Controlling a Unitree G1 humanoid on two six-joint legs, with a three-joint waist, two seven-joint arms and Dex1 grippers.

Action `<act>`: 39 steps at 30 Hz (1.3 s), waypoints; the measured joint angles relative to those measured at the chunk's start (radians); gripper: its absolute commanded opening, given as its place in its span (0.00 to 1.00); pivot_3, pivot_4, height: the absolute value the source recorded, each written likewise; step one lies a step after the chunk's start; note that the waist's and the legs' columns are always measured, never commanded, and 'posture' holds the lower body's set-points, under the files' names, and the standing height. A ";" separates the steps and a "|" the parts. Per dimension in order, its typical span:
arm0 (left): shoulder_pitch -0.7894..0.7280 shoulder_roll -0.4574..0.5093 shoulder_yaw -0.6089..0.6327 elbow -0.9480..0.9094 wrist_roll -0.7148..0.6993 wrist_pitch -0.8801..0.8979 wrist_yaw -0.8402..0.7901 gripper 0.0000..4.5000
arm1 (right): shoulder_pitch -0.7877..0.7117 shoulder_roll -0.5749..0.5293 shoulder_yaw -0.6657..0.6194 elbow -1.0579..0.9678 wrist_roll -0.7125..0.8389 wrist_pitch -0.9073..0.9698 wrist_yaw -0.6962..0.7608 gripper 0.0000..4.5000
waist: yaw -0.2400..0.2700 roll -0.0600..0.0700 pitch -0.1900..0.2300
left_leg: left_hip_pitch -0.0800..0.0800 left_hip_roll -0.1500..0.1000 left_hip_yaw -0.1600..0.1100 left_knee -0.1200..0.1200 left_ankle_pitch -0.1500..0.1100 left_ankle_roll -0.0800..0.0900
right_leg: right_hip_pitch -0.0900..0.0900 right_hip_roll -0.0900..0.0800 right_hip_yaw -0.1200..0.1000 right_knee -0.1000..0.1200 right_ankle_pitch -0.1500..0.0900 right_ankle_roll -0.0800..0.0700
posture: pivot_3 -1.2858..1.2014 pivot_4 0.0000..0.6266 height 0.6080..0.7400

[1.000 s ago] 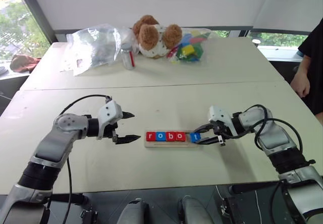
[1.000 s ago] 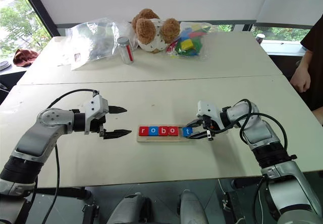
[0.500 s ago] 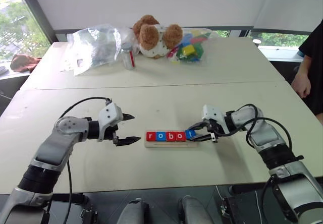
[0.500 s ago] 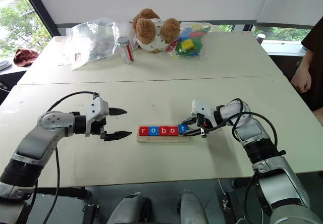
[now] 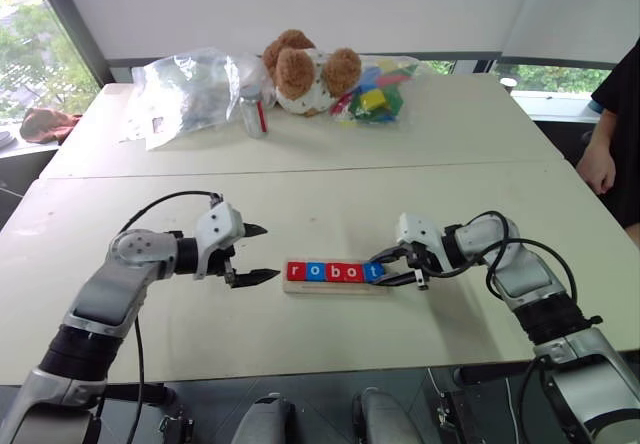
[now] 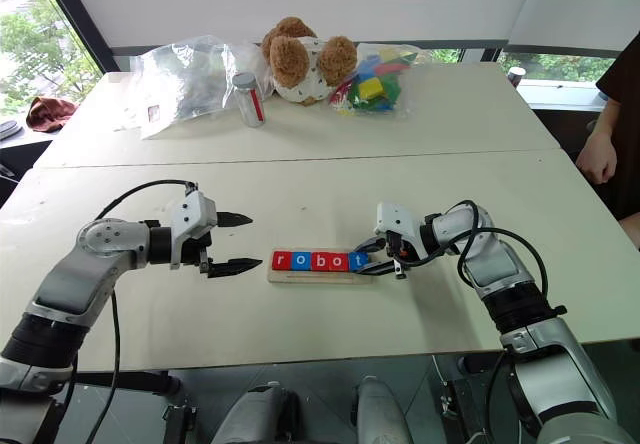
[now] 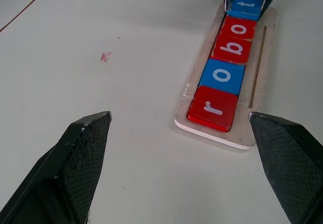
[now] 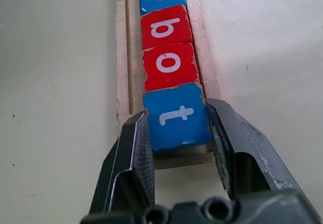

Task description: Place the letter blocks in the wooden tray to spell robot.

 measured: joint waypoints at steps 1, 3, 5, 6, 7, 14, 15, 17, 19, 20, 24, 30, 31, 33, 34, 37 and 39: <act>-0.001 -0.002 0.000 0.003 0.000 -0.002 0.000 1.00 | 0.001 0.000 0.000 -0.002 0.000 0.000 0.000 0.25 | 0.000 0.000 0.000 | 0.000 0.000 0.000 0.000 0.000 0.000 | 0.000 0.000 0.000 0.000 0.000 0.000 | 0.52 0.24 1.00; -0.001 -0.003 0.000 0.009 0.001 -0.004 0.000 1.00 | 0.005 0.000 0.000 -0.009 0.000 0.000 -0.002 0.36 | 0.000 0.000 0.000 | 0.000 0.000 0.000 0.000 0.000 0.000 | 0.000 0.000 0.000 0.000 0.000 0.000 | 0.52 0.24 1.00; -0.003 -0.004 0.000 0.010 0.002 -0.004 0.000 1.00 | 0.006 0.001 0.000 -0.009 -0.002 0.000 -0.009 0.57 | 0.000 0.000 0.000 | 0.000 0.000 0.000 0.000 0.000 0.000 | 0.000 0.000 0.000 0.000 0.000 0.000 | 0.52 0.24 1.00; -0.005 -0.004 0.000 0.010 0.002 -0.005 0.000 1.00 | 0.006 0.003 0.000 -0.009 -0.002 0.000 -0.012 0.69 | 0.000 0.000 0.000 | 0.000 0.000 0.000 0.000 0.000 0.000 | 0.000 0.000 0.000 0.000 0.000 0.000 | 0.52 0.24 1.00; -0.007 -0.004 0.000 0.010 0.002 -0.005 0.000 1.00 | 0.006 0.004 0.000 -0.010 -0.001 0.000 -0.018 0.80 | 0.000 0.000 0.000 | 0.000 0.000 0.000 0.000 0.000 0.000 | 0.000 0.000 0.000 0.000 0.000 0.000 | 0.52 0.24 1.00; -0.009 -0.005 0.000 0.015 0.002 -0.007 0.000 1.00 | 0.006 0.006 -0.021 -0.063 0.027 0.053 -0.072 0.99 | 0.001 0.000 0.000 | 0.000 0.000 0.000 0.000 0.000 0.000 | 0.000 0.000 0.000 0.000 0.000 0.000 | 0.52 0.24 1.00; -0.010 -0.005 0.000 0.020 0.003 -0.007 0.000 1.00 | 0.006 0.005 -0.034 -0.080 0.039 0.075 -0.079 0.99 | 0.001 0.000 0.000 | 0.000 0.000 0.000 0.000 0.000 0.000 | 0.000 0.000 0.000 0.000 0.000 0.000 | 0.52 0.24 1.00; -0.012 -0.006 -0.001 0.026 0.003 -0.008 0.000 1.00 | 0.007 -0.005 -0.057 -0.125 0.065 0.121 -0.092 0.99 | 0.001 0.000 0.000 | 0.000 0.000 0.000 0.000 0.000 0.000 | 0.000 0.000 0.000 0.000 0.000 0.000 | 0.52 0.24 1.00; -0.015 -0.006 -0.001 0.028 0.003 -0.008 0.000 1.00 | 0.016 -0.028 -0.076 -0.177 0.077 0.150 -0.101 0.99 | 0.003 0.000 0.000 | 0.000 0.000 0.000 0.000 0.000 0.000 | 0.000 0.000 0.000 0.000 0.000 0.000 | 0.52 0.24 1.00; -0.017 -0.007 -0.001 0.027 0.003 -0.008 0.000 1.00 | 0.032 -0.054 -0.085 -0.211 0.076 0.155 -0.110 0.99 | 0.005 0.000 0.000 | 0.000 0.000 0.000 0.000 0.000 0.000 | 0.000 0.000 0.000 0.000 0.000 0.000 | 0.52 0.24 1.00; -0.016 -0.005 -0.001 0.028 0.002 -0.008 -0.002 1.00 | 0.103 -0.121 -0.099 -0.270 0.066 0.154 -0.128 0.99 | 0.002 0.000 0.000 | 0.000 0.000 0.000 0.000 0.000 0.000 | 0.000 0.000 0.000 0.000 0.000 0.000 | 0.52 0.24 1.00; -0.029 -0.013 -0.008 0.029 0.002 -0.007 -0.004 1.00 | 0.138 -0.110 -0.094 -0.305 0.065 0.159 -0.170 0.99 | 0.000 0.000 0.000 | 0.000 0.000 0.000 0.000 0.000 0.000 | 0.000 0.000 0.000 0.001 0.000 0.000 | 0.52 0.24 1.00; -0.031 -0.014 -0.008 0.029 0.003 -0.007 -0.005 1.00 | 0.138 -0.106 -0.090 -0.303 0.063 0.153 -0.178 0.99 | 0.000 0.000 0.000 | 0.000 0.000 0.000 0.000 0.000 0.000 | 0.000 0.000 0.000 0.001 0.000 0.000 | 0.52 0.24 1.00; -0.032 -0.014 -0.008 0.030 0.003 -0.007 -0.007 1.00 | 0.138 -0.097 -0.081 -0.293 0.056 0.142 -0.193 0.99 | 0.001 0.000 0.000 | 0.000 0.000 0.000 0.000 0.000 0.000 | 0.000 0.000 0.000 0.001 0.000 0.000 | 0.52 0.24 1.00; -0.032 -0.014 -0.008 0.030 0.003 -0.006 -0.009 1.00 | 0.138 -0.088 -0.081 -0.283 0.055 0.141 -0.200 0.99 | 0.001 0.000 0.000 | 0.000 0.000 0.000 0.000 0.000 0.000 | 0.000 0.000 0.000 0.001 0.000 0.000 | 0.52 0.24 1.00; -0.032 -0.023 -0.008 0.026 0.000 0.005 -0.006 1.00 | 0.138 -0.072 -0.072 -0.263 0.055 0.140 -0.209 0.99 | 0.002 0.000 0.000 | 0.000 0.000 0.000 0.000 0.000 0.000 | 0.000 0.000 0.000 0.001 0.000 0.000 | 0.52 0.24 1.00; -0.031 -0.031 -0.008 0.017 -0.002 0.019 0.000 1.00 | 0.138 -0.072 -0.069 -0.258 0.054 0.137 -0.212 0.99 | 0.002 0.000 0.000 | 0.000 0.000 0.000 0.001 0.000 0.000 | 0.000 0.000 0.000 0.001 0.000 0.000 | 0.52 0.24 1.00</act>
